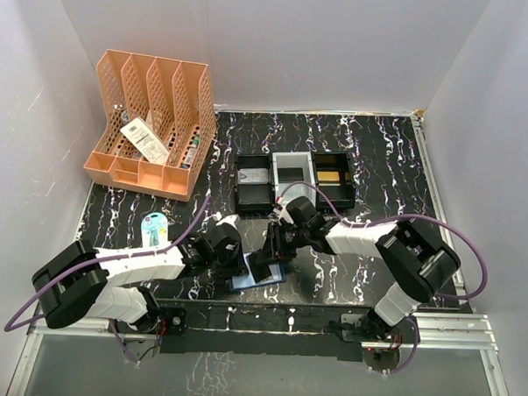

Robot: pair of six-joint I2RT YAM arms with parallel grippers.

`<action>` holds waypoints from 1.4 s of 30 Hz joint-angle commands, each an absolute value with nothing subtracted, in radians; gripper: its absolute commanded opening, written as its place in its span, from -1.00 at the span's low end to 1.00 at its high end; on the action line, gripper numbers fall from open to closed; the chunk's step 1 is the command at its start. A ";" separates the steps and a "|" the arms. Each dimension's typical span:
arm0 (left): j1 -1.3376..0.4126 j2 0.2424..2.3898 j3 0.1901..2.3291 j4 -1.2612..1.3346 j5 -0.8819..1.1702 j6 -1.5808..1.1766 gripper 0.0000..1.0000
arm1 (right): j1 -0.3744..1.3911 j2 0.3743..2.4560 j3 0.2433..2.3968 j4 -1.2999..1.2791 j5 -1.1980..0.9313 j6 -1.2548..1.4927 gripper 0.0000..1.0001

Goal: Take the credit cards out of the card holder

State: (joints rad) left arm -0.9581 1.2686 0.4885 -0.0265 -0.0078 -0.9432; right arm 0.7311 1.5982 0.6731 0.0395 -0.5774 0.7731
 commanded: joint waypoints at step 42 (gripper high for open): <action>-0.962 1.223 0.465 -0.110 -0.114 -0.942 -0.97 | 0.844 1.467 0.750 -0.065 -0.281 0.778 -1.00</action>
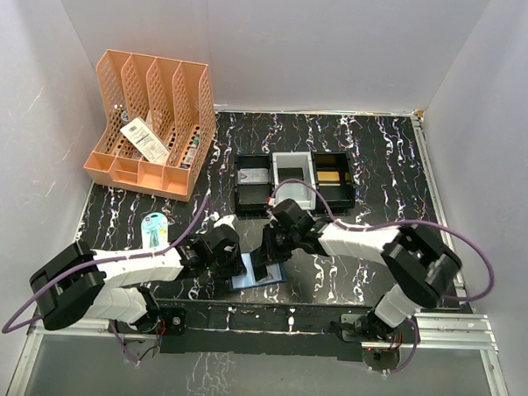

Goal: Take the credit cards out of the card holder

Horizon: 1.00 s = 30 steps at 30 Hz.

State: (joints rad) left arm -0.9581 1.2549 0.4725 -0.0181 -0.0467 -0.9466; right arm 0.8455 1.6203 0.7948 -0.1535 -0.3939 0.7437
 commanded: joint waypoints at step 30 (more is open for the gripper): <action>-0.946 0.995 0.758 -0.584 -0.330 -0.764 0.97 | 0.750 0.823 0.710 0.177 0.109 0.159 -1.00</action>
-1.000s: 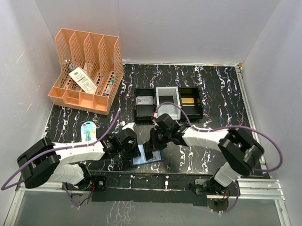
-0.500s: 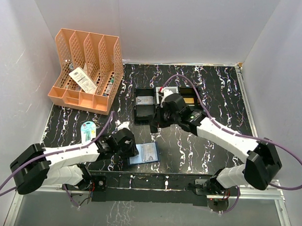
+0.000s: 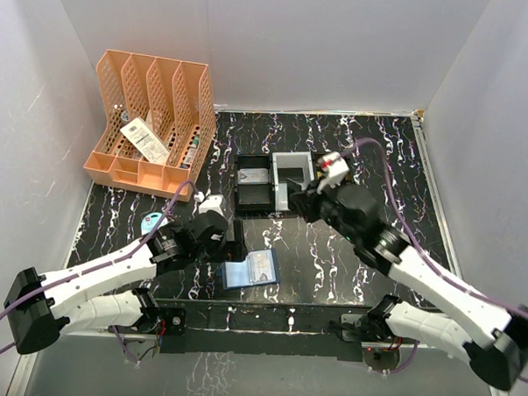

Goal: Take the credit cards out of the card holder

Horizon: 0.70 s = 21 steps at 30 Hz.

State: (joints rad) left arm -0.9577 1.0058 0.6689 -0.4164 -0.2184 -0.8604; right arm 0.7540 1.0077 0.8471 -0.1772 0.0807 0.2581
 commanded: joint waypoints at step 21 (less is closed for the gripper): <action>-0.185 0.915 0.766 -0.471 0.056 -0.311 0.97 | 0.440 1.076 0.715 0.181 -0.277 -0.191 -1.00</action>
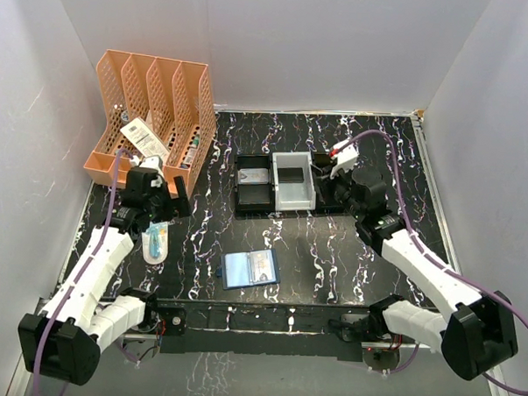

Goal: Take the credit cards out of the card holder

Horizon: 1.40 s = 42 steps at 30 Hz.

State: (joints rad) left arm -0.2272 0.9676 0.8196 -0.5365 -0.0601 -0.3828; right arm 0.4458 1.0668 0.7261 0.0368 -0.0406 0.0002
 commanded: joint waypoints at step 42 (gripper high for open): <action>-0.186 0.925 0.751 -0.477 -0.031 -0.287 0.97 | 0.475 1.946 1.165 0.302 -0.108 -1.037 -1.00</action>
State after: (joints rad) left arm -0.1890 0.9394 0.7517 -0.4725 -0.0364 -0.3019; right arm 0.4820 1.9305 1.1023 0.2279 -0.0807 -0.9775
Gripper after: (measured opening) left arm 0.986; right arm 0.009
